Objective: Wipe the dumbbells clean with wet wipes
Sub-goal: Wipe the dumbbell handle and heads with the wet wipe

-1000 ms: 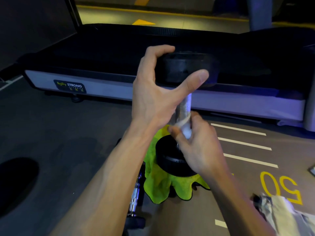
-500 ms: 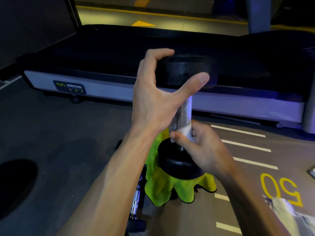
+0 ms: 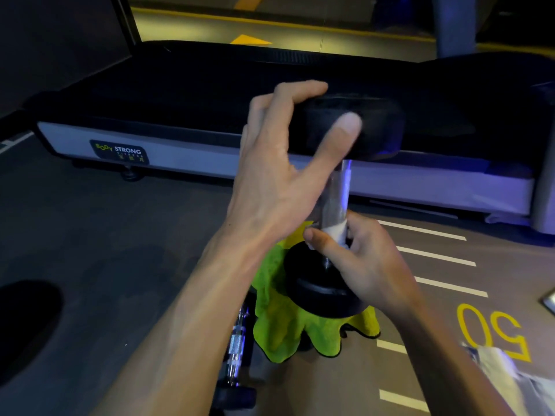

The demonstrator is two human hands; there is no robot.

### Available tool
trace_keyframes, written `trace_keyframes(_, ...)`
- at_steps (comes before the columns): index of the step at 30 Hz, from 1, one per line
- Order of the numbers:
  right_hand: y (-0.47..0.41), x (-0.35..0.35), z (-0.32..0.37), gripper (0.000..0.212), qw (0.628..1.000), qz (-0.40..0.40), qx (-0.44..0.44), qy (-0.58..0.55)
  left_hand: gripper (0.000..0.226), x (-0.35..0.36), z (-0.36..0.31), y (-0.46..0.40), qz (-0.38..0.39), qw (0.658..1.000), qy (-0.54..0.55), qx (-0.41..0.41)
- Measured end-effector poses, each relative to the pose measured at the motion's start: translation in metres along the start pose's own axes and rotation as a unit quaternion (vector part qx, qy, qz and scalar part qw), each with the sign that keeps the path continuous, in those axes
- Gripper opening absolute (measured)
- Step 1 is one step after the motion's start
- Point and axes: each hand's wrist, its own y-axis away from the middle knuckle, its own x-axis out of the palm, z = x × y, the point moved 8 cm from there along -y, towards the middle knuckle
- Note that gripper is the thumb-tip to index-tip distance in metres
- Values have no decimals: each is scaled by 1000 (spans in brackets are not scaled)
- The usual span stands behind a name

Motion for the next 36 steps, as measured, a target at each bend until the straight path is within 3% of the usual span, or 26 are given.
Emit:
trace_keyframes(3,6,-7,7,24,999,16,-26,18,42,2,-2,1,34,999,2,16)
trace_keyframes(5,15,-8,10,33,998,45,-26,21,41,3,-5,2,35,999,-2,21)
trace_keyframes(8,31,-3,12,45,993,102,-20,-61,42,6,-6,1,30,999,-8,21)
trace_keyframes(11,36,-7,14,50,986,108,-38,-126,43,5,-5,-2,19,1000,-14,15)
trace_keyframes(13,36,-12,13,48,990,67,-67,-101,43,5,-3,-3,12,1000,-16,11)
trace_keyframes(17,35,-19,5,18,995,-55,-83,22,42,4,-3,-4,7,1000,-20,9)
trace_keyframes(22,12,-33,30,17,979,-145,-101,-103,39,8,-7,-2,18,999,-22,14)
trace_keyframes(25,10,-27,31,15,979,-152,-105,-92,40,8,-6,-3,18,999,-22,16)
trace_keyframes(28,20,-13,9,35,995,-66,-68,6,43,6,-3,-4,14,1000,-24,11)
trace_keyframes(31,17,-15,6,34,997,-10,-57,44,41,5,-2,-5,11,1000,-22,10)
trace_keyframes(33,8,-22,14,35,995,-44,-62,67,40,6,-2,-5,10,1000,-25,13)
trace_keyframes(35,3,-27,18,26,993,-100,-64,-3,39,6,-3,-5,9,1000,-24,13)
trace_keyframes(36,4,-29,14,33,988,-130,-54,-62,39,6,-3,-5,8,1000,-21,13)
